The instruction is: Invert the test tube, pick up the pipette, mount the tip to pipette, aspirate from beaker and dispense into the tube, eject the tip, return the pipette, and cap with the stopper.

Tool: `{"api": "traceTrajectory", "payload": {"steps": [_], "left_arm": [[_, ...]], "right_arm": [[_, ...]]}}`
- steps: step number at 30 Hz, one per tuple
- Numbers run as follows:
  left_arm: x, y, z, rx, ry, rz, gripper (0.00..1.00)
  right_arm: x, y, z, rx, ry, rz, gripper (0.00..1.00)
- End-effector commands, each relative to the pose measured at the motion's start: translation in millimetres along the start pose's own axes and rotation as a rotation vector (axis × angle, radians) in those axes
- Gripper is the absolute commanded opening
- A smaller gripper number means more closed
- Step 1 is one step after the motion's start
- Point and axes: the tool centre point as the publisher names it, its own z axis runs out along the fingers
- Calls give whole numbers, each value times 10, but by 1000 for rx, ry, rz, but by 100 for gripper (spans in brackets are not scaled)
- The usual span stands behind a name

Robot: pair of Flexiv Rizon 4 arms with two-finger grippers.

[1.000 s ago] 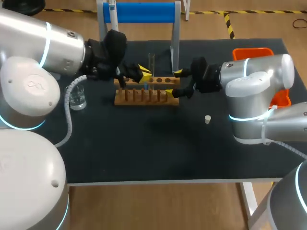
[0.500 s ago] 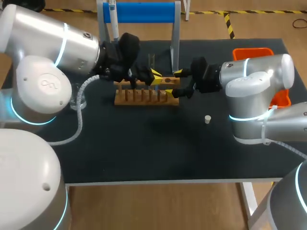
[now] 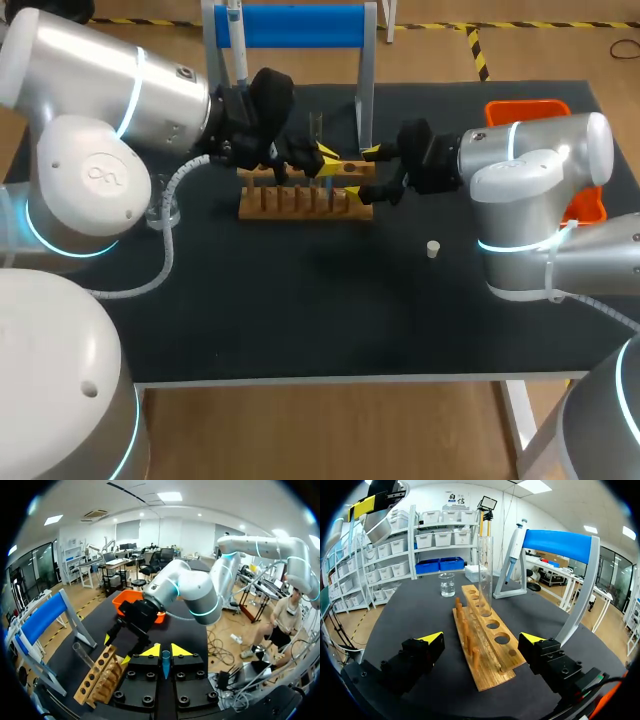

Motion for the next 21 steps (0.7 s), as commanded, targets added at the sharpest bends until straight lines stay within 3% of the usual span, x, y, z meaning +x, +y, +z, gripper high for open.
{"api": "traceTrajectory", "payload": {"steps": [1, 6, 17, 21], "left_arm": [[-1, -3, -5, -2, 1, -1, 0], [-1, -3, -5, -2, 1, -1, 0], [-1, -3, -5, -2, 1, -1, 0], [-1, -3, -5, -2, 1, -1, 0]], "right_arm": [[-3, -5, -6, -1, 1, 0, 100], [69, -25, -157, -16, -1, -11, 100], [365, -206, -990, -91, 2, -19, 100], [486, -224, -1231, -128, 43, -42, 100]]}}
